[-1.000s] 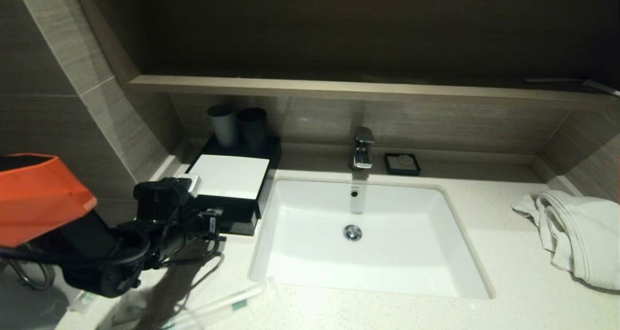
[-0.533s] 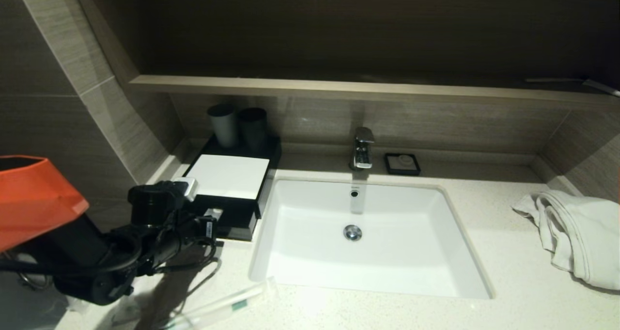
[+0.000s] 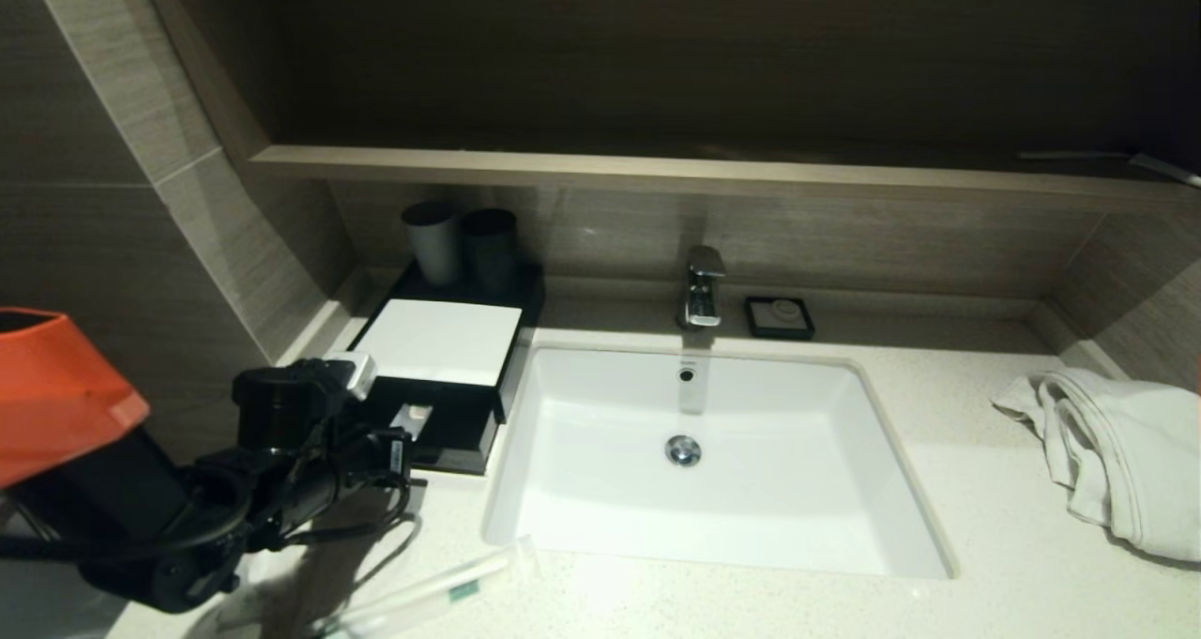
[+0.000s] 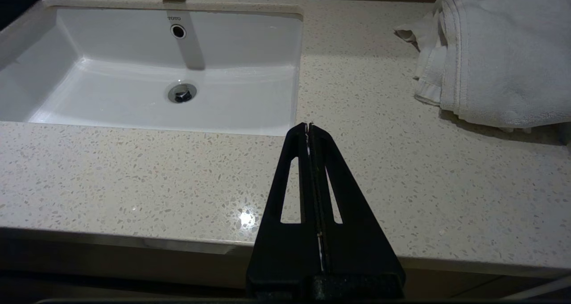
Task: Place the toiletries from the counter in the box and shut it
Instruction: Open the drawer
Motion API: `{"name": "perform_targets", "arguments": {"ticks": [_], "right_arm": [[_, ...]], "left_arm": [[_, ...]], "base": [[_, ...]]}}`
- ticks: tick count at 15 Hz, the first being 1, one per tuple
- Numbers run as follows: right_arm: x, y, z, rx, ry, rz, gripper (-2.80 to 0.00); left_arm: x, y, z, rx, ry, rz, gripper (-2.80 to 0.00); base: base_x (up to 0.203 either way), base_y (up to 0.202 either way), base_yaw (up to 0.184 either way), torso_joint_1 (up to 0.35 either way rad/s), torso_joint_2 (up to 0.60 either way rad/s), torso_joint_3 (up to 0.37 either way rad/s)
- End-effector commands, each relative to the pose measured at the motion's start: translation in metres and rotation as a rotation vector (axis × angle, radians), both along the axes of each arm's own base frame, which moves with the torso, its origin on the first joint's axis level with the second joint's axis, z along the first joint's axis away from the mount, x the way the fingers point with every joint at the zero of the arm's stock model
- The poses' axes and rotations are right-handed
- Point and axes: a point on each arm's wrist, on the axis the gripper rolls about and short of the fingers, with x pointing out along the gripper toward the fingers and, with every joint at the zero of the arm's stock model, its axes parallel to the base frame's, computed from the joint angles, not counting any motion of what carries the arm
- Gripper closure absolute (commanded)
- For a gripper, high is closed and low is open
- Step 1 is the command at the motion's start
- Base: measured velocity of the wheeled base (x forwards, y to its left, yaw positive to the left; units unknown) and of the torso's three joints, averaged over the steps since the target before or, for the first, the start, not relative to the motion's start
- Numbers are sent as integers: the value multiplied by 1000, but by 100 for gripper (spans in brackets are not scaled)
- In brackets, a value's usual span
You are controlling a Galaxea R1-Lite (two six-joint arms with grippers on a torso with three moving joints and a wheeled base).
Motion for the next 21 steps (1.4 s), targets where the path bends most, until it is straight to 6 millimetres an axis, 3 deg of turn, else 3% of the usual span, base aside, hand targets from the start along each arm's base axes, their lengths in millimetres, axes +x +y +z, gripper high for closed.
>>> {"name": "perform_targets", "arguments": {"ticks": [1, 21], "right_arm": [[0, 0, 0, 0, 0, 0, 0], [0, 0, 0, 0, 0, 0, 0]], "left_arm": [[-5, 1, 0, 1, 6, 1, 0], [-46, 8, 3, 6, 47, -13, 0]], "base": [[0, 0, 0, 0, 0, 0], [0, 0, 0, 0, 0, 0]]}}
